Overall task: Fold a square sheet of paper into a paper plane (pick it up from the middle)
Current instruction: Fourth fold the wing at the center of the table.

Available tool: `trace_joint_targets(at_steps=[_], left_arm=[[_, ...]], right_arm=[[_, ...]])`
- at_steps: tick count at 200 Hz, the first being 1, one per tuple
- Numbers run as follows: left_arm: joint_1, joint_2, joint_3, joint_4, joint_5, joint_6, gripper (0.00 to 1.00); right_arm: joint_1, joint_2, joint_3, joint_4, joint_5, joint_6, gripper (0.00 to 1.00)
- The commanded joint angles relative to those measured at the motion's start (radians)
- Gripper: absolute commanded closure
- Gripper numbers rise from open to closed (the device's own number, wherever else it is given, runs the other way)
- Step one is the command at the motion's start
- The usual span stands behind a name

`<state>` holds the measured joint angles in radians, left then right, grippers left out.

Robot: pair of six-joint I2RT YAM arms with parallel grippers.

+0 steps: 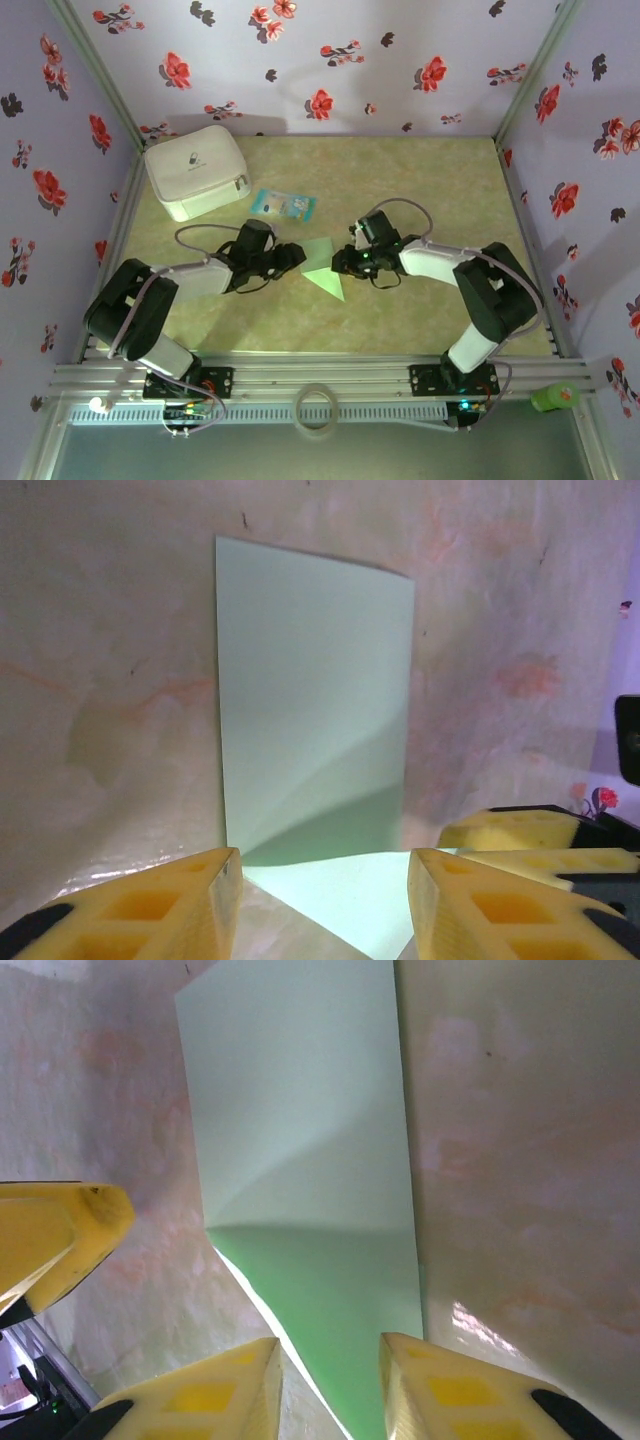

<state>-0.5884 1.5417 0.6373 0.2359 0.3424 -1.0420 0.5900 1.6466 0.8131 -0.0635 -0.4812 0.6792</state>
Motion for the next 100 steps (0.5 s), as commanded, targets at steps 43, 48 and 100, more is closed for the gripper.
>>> trace_joint_targets(at_steps=[43,48,100], left_arm=[[0.048,0.064,-0.013,0.083,0.107,-0.02,0.53],[0.05,0.069,-0.012,0.08,0.112,-0.02,0.53],[0.058,0.107,0.004,0.089,0.13,-0.03,0.52]], right_arm=[[-0.013,0.008,-0.005,0.087,-0.035,-0.019,0.85],[-0.014,0.004,-0.012,0.1,-0.04,-0.017,0.86],[-0.042,-0.032,-0.071,0.198,-0.086,0.019,0.91]])
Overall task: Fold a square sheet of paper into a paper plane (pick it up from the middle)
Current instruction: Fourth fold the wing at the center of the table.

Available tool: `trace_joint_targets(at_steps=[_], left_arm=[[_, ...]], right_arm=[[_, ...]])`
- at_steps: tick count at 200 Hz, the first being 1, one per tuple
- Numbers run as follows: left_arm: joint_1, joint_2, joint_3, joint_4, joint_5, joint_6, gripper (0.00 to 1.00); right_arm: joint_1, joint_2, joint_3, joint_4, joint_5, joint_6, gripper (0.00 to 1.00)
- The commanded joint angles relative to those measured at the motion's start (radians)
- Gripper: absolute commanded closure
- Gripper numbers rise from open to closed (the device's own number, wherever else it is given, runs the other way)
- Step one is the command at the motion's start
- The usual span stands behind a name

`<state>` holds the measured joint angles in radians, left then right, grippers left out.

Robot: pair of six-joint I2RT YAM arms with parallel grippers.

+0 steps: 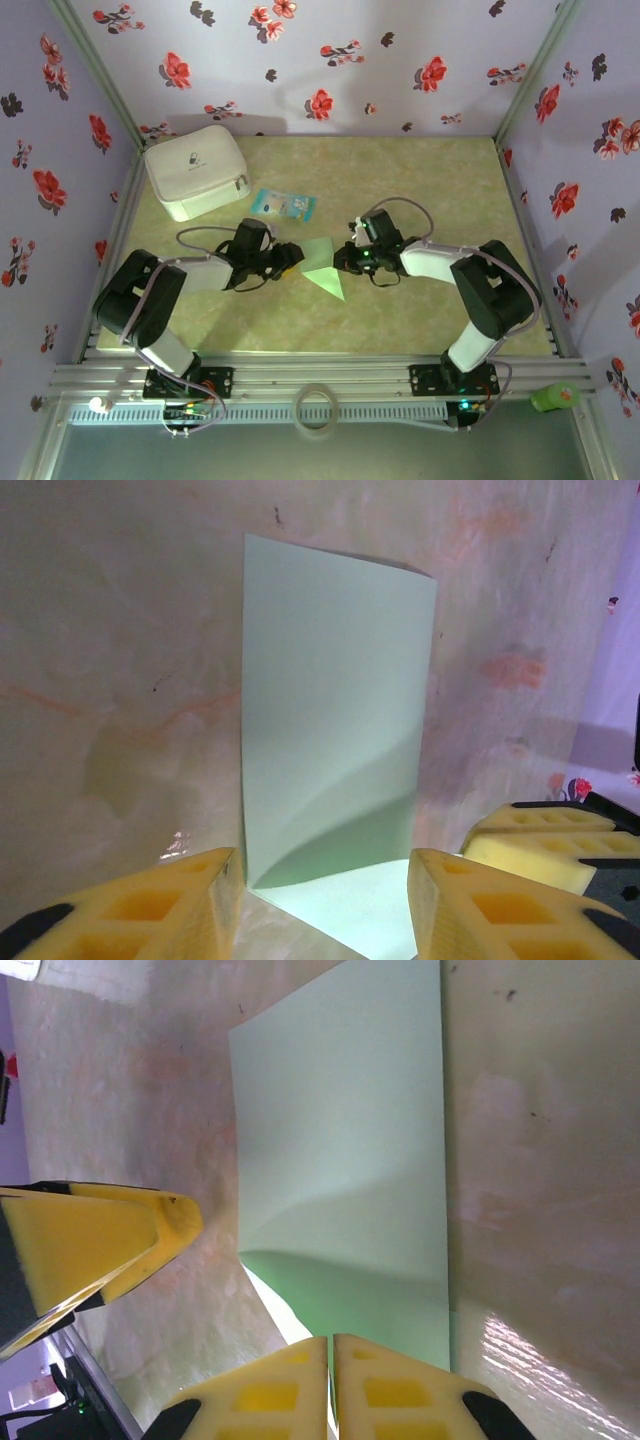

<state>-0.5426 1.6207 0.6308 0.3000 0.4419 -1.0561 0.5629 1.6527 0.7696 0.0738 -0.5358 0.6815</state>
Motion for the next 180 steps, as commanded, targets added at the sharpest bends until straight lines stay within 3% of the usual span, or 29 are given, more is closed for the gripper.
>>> trace_joint_targets(at_steps=[1,104,180], left_arm=[[0.011,0.028,0.01,0.026,0.03,-0.016,0.52],[0.013,0.057,0.035,0.054,0.044,-0.028,0.52],[0.012,0.122,0.072,0.121,0.08,-0.048,0.62]], right_arm=[[-0.015,-0.039,-0.027,0.062,-0.032,0.017,0.91],[-0.044,-0.061,-0.107,0.182,-0.067,0.064,0.92],[-0.061,-0.064,-0.12,0.186,-0.073,0.06,0.92]])
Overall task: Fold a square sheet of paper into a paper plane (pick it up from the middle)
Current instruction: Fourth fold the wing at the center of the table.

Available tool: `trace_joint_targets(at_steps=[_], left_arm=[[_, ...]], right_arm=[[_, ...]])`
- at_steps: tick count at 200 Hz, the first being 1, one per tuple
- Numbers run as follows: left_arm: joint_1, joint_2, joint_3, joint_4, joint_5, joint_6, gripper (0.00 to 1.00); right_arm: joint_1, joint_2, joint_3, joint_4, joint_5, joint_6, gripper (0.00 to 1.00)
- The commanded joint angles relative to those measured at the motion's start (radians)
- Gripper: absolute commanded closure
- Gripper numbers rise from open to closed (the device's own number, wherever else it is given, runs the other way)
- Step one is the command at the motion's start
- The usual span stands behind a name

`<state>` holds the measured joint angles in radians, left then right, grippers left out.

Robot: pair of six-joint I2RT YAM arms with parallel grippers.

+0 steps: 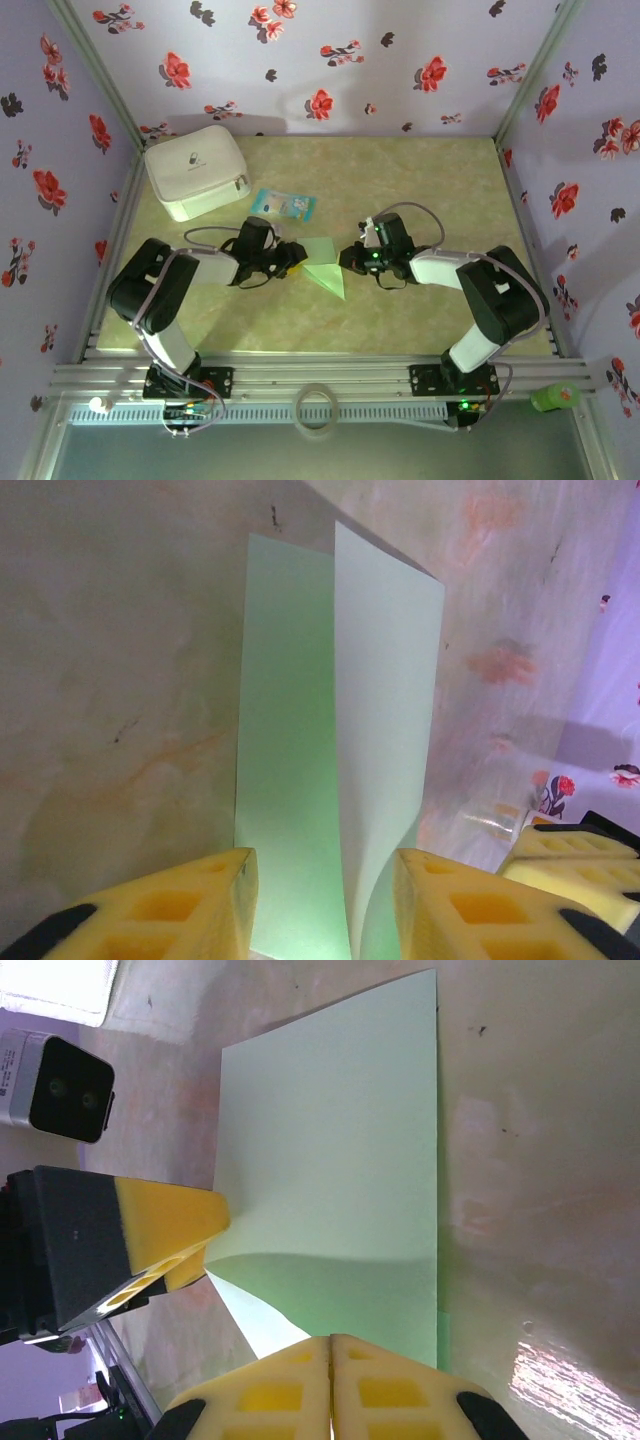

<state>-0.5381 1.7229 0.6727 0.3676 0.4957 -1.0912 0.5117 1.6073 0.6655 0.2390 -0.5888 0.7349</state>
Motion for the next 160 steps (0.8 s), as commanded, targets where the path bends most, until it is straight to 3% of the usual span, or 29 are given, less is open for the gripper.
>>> trace_joint_targets(at_steps=[1,45,99,128,160], left_arm=[[0.007,0.02,0.03,0.055,0.026,-0.014,0.63],[0.007,0.058,0.048,0.104,0.047,-0.03,0.7],[0.007,0.06,0.045,0.157,0.052,-0.044,0.88],[0.006,0.055,0.034,0.203,0.048,-0.078,0.95],[-0.003,0.029,-0.009,0.264,-0.013,-0.139,1.0]], right_arm=[[-0.011,-0.018,-0.015,0.02,-0.02,0.006,0.92],[-0.018,-0.015,-0.017,0.014,-0.02,0.0,0.91],[-0.019,-0.005,0.008,-0.041,-0.005,-0.026,0.81],[-0.017,-0.062,0.036,-0.208,0.095,-0.104,0.69],[0.011,-0.215,-0.009,-0.312,0.318,-0.198,0.56]])
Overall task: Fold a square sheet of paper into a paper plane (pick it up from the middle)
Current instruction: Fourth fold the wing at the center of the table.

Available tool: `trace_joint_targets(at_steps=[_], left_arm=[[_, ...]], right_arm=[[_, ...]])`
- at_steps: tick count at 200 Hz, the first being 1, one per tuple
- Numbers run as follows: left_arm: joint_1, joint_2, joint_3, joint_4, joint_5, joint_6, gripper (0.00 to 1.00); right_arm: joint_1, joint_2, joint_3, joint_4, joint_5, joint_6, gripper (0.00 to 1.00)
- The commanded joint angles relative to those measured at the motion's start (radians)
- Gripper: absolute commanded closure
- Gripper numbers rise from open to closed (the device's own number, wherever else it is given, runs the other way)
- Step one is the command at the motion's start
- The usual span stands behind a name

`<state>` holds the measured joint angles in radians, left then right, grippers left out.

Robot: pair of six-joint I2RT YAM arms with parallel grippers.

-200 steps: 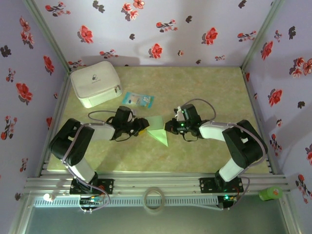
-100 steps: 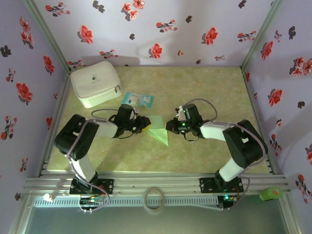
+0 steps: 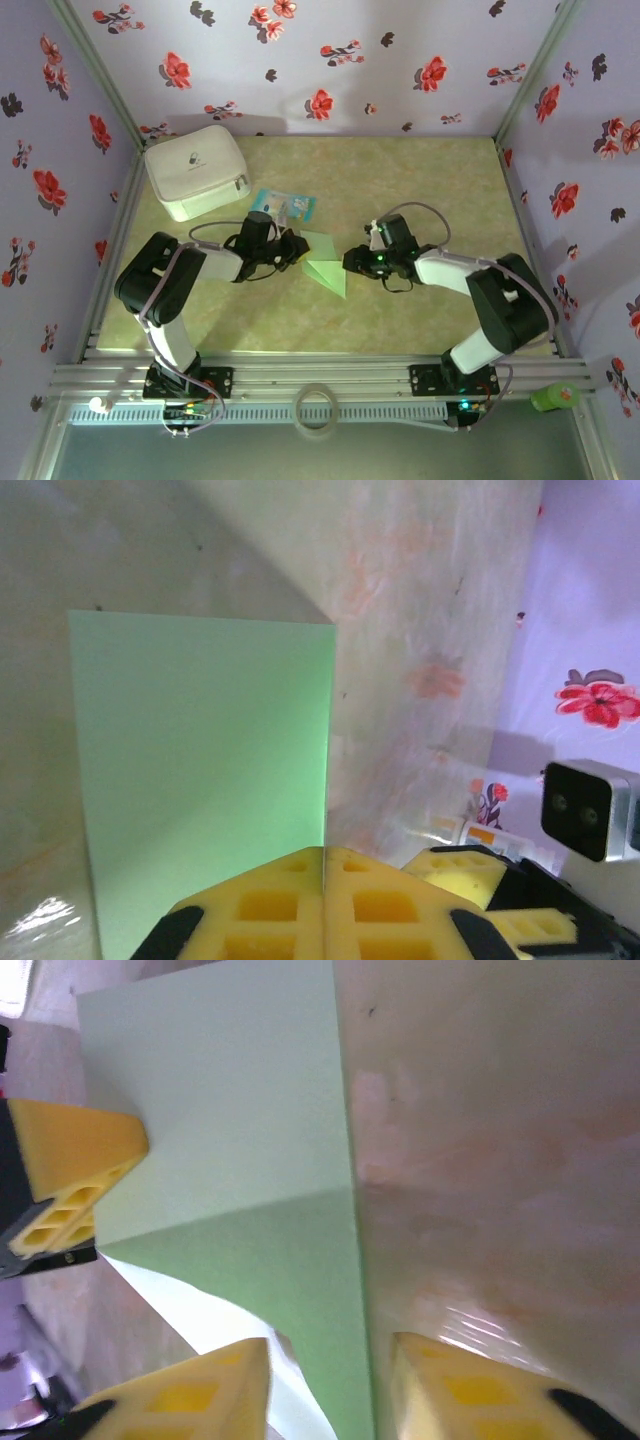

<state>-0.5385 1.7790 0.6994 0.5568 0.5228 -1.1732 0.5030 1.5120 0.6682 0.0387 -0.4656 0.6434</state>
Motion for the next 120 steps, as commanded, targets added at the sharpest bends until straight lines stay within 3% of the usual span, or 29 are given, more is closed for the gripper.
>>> trace_joint_targets(at_steps=[1,23,55,75,95,120], left_arm=[[-0.004,-0.029,-0.036,0.076,-0.042,-0.059,1.0],[-0.013,-0.047,-0.048,0.072,-0.078,-0.078,1.0],[-0.046,-0.062,-0.045,0.059,-0.124,-0.103,1.0],[-0.067,-0.074,-0.039,0.047,-0.156,-0.112,1.0],[-0.078,-0.076,-0.028,0.035,-0.163,-0.111,0.99],[-0.083,-0.082,-0.013,0.003,-0.161,-0.093,0.9]], right_arm=[[0.021,-0.125,-0.015,-0.113,0.201,-0.11,0.55],[0.088,-0.238,-0.097,-0.083,0.365,-0.221,0.52],[0.306,-0.329,-0.209,0.088,0.549,-0.435,0.54],[0.399,-0.308,-0.273,0.251,0.639,-0.532,0.54],[0.436,-0.253,-0.264,0.304,0.683,-0.587,0.55],[0.46,-0.158,-0.215,0.335,0.713,-0.628,0.56]])
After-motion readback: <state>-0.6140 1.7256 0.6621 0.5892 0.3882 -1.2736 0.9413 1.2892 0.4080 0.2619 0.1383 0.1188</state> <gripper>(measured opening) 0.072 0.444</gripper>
